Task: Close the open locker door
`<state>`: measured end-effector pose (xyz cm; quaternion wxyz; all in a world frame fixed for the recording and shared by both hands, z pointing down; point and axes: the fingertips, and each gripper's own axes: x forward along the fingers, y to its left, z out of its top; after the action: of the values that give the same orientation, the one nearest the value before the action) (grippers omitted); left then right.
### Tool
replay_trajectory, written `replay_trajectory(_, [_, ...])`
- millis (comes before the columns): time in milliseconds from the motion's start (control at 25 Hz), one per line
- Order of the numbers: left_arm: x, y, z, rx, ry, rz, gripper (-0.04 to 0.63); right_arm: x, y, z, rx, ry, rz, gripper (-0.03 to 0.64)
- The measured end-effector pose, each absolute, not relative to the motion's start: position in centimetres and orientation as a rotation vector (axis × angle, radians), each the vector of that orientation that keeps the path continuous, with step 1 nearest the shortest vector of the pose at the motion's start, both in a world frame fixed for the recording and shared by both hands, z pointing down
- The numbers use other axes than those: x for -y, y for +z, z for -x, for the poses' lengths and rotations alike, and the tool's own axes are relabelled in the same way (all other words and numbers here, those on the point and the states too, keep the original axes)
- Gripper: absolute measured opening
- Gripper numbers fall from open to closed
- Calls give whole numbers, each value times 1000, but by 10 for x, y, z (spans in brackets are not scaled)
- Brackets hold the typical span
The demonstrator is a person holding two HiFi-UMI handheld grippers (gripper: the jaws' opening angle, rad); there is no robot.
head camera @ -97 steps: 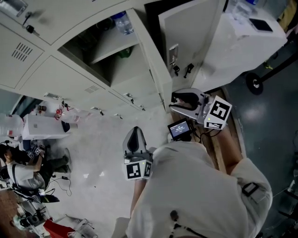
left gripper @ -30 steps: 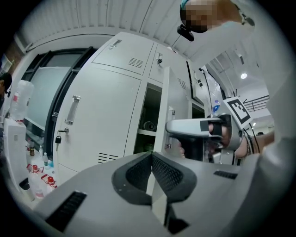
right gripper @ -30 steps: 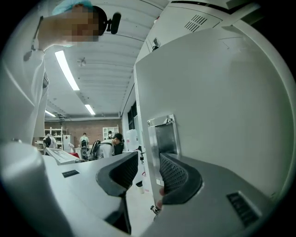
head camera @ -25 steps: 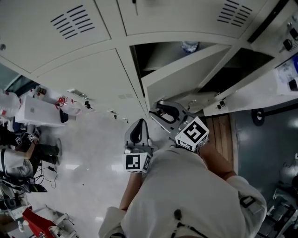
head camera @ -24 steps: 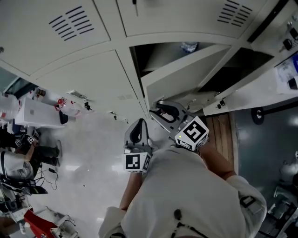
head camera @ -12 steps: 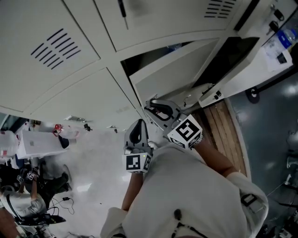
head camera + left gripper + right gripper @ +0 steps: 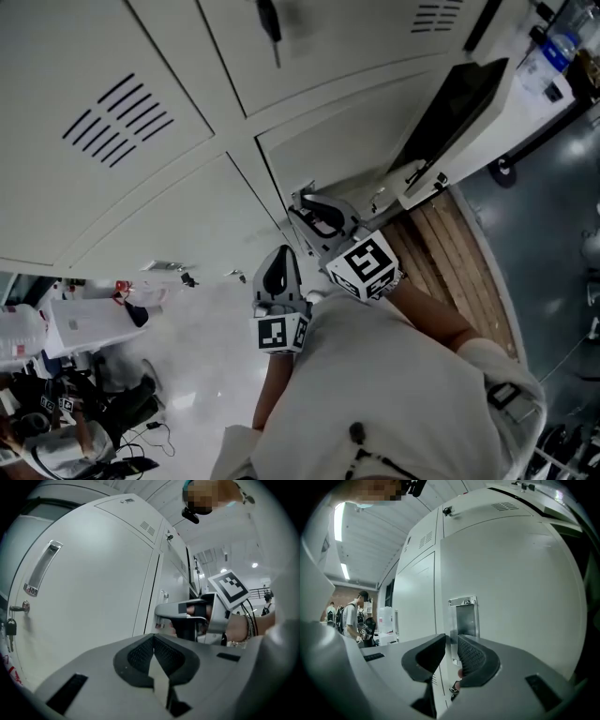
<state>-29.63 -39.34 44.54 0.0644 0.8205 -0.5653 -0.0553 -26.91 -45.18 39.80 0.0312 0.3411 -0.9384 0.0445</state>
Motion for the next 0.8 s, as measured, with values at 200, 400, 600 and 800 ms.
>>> replay_trajectory(200, [395, 447, 309, 1706, -170, -2473, 8, 460, 398, 272, 2868, 136, -1135, 83])
replay_trajectory(400, [394, 448, 312, 1701, -167, -2480, 8, 465, 398, 275, 2851, 138, -1168, 83])
replay_trajectory(600, [392, 448, 315, 1700, -161, -2483, 8, 468, 398, 275, 2830, 132, -1205, 83])
replay_trajectory(800, [389, 449, 316, 1706, -159, -2481, 8, 469, 399, 275, 2811, 121, -1236, 83])
